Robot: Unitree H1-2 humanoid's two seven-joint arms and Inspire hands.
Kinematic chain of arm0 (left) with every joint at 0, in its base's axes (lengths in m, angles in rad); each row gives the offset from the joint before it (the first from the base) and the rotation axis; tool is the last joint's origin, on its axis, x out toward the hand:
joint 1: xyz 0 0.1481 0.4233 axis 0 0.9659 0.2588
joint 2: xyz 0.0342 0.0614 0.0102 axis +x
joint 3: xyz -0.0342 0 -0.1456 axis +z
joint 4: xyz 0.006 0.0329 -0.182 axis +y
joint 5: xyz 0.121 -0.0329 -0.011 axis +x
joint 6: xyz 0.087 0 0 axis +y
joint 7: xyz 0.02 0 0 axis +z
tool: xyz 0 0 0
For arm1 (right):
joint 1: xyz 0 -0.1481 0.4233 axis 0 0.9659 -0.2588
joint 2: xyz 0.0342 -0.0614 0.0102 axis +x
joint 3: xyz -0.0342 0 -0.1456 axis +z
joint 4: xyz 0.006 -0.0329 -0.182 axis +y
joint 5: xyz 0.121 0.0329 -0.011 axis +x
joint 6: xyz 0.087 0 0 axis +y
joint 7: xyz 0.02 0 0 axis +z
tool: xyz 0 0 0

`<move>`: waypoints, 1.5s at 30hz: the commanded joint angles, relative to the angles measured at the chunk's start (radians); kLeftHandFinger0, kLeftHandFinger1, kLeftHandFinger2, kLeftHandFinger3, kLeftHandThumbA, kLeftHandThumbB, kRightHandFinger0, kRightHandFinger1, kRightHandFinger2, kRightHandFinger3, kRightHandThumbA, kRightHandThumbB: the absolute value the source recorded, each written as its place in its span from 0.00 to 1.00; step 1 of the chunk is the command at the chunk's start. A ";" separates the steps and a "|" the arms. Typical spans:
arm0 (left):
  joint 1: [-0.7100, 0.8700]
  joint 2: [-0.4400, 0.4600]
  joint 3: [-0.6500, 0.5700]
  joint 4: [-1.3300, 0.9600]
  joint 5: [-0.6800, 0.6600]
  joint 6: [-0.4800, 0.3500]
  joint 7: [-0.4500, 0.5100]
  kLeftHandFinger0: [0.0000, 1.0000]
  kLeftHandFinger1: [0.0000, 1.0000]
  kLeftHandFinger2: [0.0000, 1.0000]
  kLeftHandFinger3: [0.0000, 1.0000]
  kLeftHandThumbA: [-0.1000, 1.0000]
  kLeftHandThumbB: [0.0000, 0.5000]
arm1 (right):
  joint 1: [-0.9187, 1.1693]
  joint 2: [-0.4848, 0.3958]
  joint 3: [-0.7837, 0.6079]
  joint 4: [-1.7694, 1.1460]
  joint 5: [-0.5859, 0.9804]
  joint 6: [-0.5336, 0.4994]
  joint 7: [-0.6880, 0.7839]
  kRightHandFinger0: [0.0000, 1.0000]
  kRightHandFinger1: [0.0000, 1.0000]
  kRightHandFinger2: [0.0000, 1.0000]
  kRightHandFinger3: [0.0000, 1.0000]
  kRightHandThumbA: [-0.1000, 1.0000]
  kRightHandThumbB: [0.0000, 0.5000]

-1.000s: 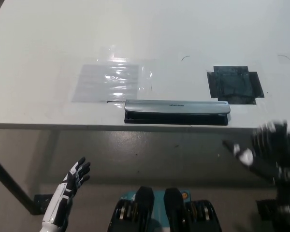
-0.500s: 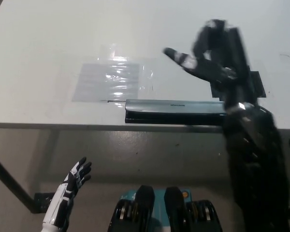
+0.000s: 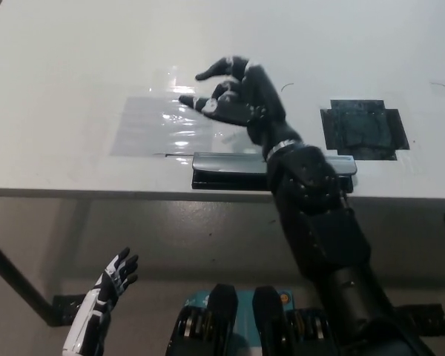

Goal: The paper pin puncher is placed at the center of the table and close to the robot and the robot uses its right fist to press on the paper pin puncher

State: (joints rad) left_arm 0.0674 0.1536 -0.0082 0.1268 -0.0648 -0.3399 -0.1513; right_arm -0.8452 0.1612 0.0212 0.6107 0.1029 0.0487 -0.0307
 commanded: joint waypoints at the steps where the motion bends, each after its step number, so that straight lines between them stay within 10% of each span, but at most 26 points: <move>1: -0.003 0.013 0.008 -0.032 -0.010 -0.025 -0.007 1.00 1.00 1.00 1.00 1.00 0.45 | -0.055 0.011 -0.018 0.089 -0.002 -0.156 -0.004 0.11 0.24 0.44 0.33 1.00 0.40; 3: -0.004 0.014 0.009 -0.029 -0.009 -0.022 -0.009 1.00 1.00 1.00 1.00 1.00 0.45 | -0.043 0.004 -0.012 0.120 -0.014 -0.173 -0.001 0.23 0.32 0.54 0.41 1.00 0.40; 11: -0.006 0.015 0.009 -0.021 0.003 -0.025 -0.009 1.00 1.00 1.00 1.00 1.00 0.45 | -0.012 -0.023 -0.011 0.210 -0.041 -0.231 -0.020 0.13 0.33 0.53 0.41 1.00 0.37; 22: -0.016 0.022 0.012 -0.030 -0.005 -0.015 -0.014 1.00 1.00 1.00 1.00 1.00 0.45 | 0.021 -0.071 -0.060 0.206 -0.002 -0.258 0.011 0.01 0.13 0.33 0.23 1.00 0.34; 29: -0.020 0.025 0.010 -0.025 -0.009 -0.019 -0.020 1.00 1.00 1.00 1.00 1.00 0.43 | 0.107 -0.051 -0.082 0.262 0.031 -0.271 0.031 0.11 0.18 0.40 0.30 1.00 0.29; 40: 0.047 0.022 -0.004 -0.030 0.023 -0.035 -0.016 1.00 1.00 1.00 1.00 1.00 0.41 | 0.253 -0.012 -0.024 0.526 -0.040 -0.403 0.019 0.00 0.01 0.31 0.12 1.00 0.16; 45: 0.054 0.024 -0.005 -0.023 0.017 -0.042 -0.022 1.00 1.00 1.00 1.00 1.00 0.43 | 0.269 -0.010 0.021 0.656 -0.083 -0.443 0.009 0.00 0.04 0.35 0.16 1.00 0.28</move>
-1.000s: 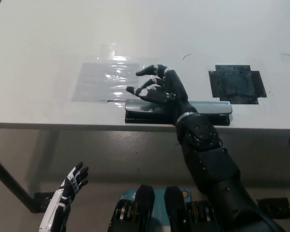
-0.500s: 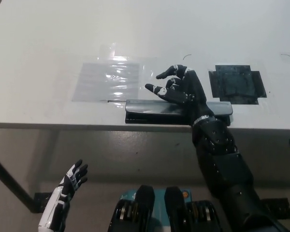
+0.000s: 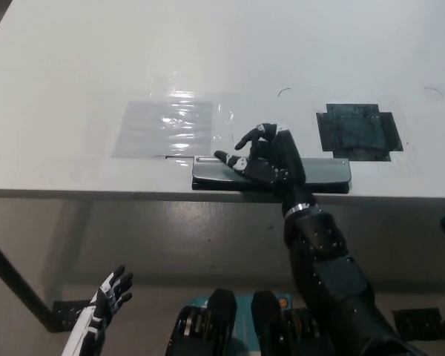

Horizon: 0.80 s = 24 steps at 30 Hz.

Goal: The paper pin puncher is placed at the center of the table and close to the robot and the robot uses its right fist to press on the paper pin puncher

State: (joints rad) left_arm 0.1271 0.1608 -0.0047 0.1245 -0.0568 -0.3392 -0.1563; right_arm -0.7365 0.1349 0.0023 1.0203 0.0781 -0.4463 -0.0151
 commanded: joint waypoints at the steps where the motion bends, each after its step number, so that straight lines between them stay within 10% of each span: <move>1: -0.006 0.018 -0.009 -0.018 0.010 -0.045 -0.016 1.00 1.00 1.00 1.00 1.00 0.44 | 0.162 0.015 0.046 0.254 -0.064 0.047 -0.010 0.00 0.05 0.35 0.16 1.00 0.28; 18: -0.039 0.023 0.001 -0.019 0.011 -0.030 -0.013 1.00 1.00 1.00 1.00 1.00 0.46 | 0.076 -0.016 0.002 -0.029 -0.010 0.022 -0.003 0.07 0.10 0.28 0.17 1.00 0.24; 20: -0.046 0.023 0.002 -0.020 0.016 -0.031 -0.009 1.00 1.00 1.00 1.00 1.00 0.46 | 0.109 -0.027 0.009 -0.399 0.027 0.167 0.045 0.00 0.14 0.36 0.22 1.00 0.44; 24: -0.066 0.021 0.005 -0.022 0.017 -0.031 -0.007 1.00 1.00 1.00 1.00 1.00 0.42 | 0.073 -0.063 0.012 -1.010 0.074 0.417 0.022 0.00 0.02 0.19 0.15 1.00 0.35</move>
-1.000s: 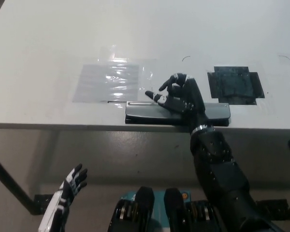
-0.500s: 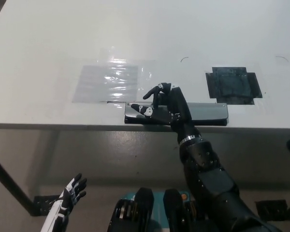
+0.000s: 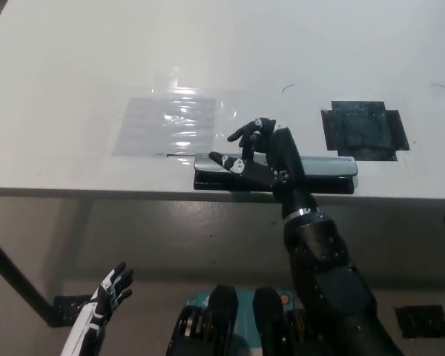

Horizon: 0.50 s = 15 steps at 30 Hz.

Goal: The paper pin puncher is placed at the center of the table and close to the robot and the robot uses its right fist to press on the paper pin puncher

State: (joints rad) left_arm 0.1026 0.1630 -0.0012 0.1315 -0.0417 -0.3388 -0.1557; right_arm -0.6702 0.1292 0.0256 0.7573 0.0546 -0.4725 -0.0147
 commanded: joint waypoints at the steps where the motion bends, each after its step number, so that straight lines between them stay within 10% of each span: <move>1: -0.045 0.021 0.003 -0.032 -0.003 -0.022 -0.010 1.00 1.00 1.00 1.00 1.00 0.43 | -0.010 -0.075 -0.009 -0.824 0.104 0.444 0.029 0.00 0.00 0.15 0.12 1.00 0.32; 13: -0.046 0.025 0.009 -0.042 -0.003 -0.021 -0.007 1.00 1.00 1.00 1.00 1.00 0.41 | 0.129 -0.313 -0.010 -1.516 0.236 0.679 0.012 0.00 0.00 0.00 0.00 1.00 0.44; 14: -0.042 0.021 0.006 -0.043 -0.003 -0.023 -0.008 1.00 1.00 1.00 1.00 1.00 0.40 | 0.181 -0.336 -0.016 -1.557 0.206 0.698 0.021 0.13 0.00 0.00 0.00 1.00 0.49; 15: -0.053 0.021 0.005 -0.042 -0.008 -0.017 -0.011 1.00 1.00 1.00 1.00 1.00 0.41 | 0.220 -0.348 -0.019 -1.572 0.202 0.672 0.026 0.01 0.00 0.00 0.00 1.00 0.42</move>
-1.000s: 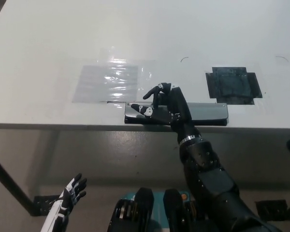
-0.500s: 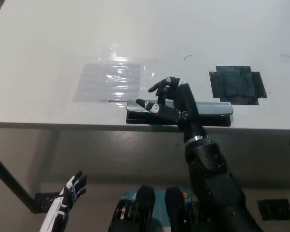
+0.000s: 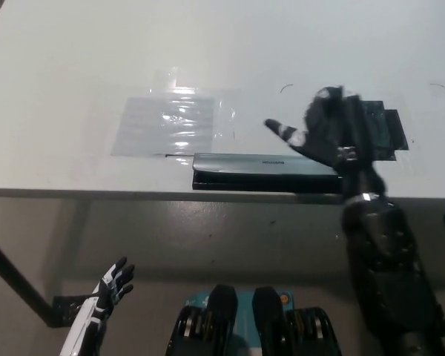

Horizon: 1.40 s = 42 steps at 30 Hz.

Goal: The paper pin puncher is placed at the center of the table and close to the robot and the robot uses its right fist to press on the paper pin puncher

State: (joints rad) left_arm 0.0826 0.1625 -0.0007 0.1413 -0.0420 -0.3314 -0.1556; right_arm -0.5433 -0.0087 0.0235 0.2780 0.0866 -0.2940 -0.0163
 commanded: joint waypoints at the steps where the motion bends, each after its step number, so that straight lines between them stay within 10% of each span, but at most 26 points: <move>1: -0.036 0.021 0.004 -0.051 -0.014 -0.026 -0.013 1.00 1.00 1.00 1.00 1.00 0.38 | 0.136 -0.217 -0.012 -1.094 0.186 0.448 0.029 0.00 0.00 0.00 0.00 1.00 0.36; 6: -0.040 0.021 0.004 -0.054 -0.020 -0.025 -0.017 1.00 1.00 1.00 1.00 1.00 0.41 | 0.361 -0.217 0.005 -1.110 0.210 0.388 0.016 0.00 0.00 0.00 0.00 1.00 0.45; 8: -0.039 0.019 0.004 -0.066 -0.016 -0.018 -0.013 1.00 1.00 1.00 1.00 1.00 0.38 | 0.460 -0.216 0.015 -1.062 0.175 0.317 0.044 0.00 0.00 0.00 0.00 1.00 0.31; 23: -0.028 0.018 -0.004 -0.064 -0.012 -0.005 -0.015 1.00 1.00 1.00 1.00 1.00 0.46 | 0.760 -0.077 -0.021 -0.484 0.152 0.108 0.033 0.00 0.00 0.00 0.00 1.00 0.17; 25: -0.031 0.020 -0.006 -0.064 0.010 -0.007 -0.008 1.00 1.00 1.00 1.00 1.00 0.50 | 0.753 -0.056 -0.031 -0.421 0.070 0.054 0.004 0.32 0.36 0.41 0.40 1.00 0.20; 26: -0.037 0.023 -0.007 -0.058 0.016 -0.016 -0.008 1.00 1.00 1.00 1.00 1.00 0.50 | 0.753 -0.066 -0.009 -0.389 -0.010 0.053 0.004 0.95 1.00 1.00 1.00 1.00 0.28; 30: -0.043 0.013 -0.015 -0.069 0.026 0.002 -0.005 1.00 1.00 1.00 1.00 1.00 0.55 | 0.747 -0.078 0.032 -0.327 -0.016 0.038 0.054 1.00 1.00 1.00 1.00 1.00 0.53; 42: -0.089 0.015 -0.015 -0.049 0.047 -0.006 0.002 1.00 1.00 1.00 1.00 1.00 0.59 | 0.680 -0.087 0.050 -0.248 0.004 0.007 0.093 1.00 1.00 1.00 1.00 1.00 0.63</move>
State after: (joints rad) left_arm 0.0085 0.1655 -0.0100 0.1074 -0.0194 -0.3241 -0.1556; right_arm 0.1581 -0.0862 0.0691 0.0325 0.0873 -0.2378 0.0364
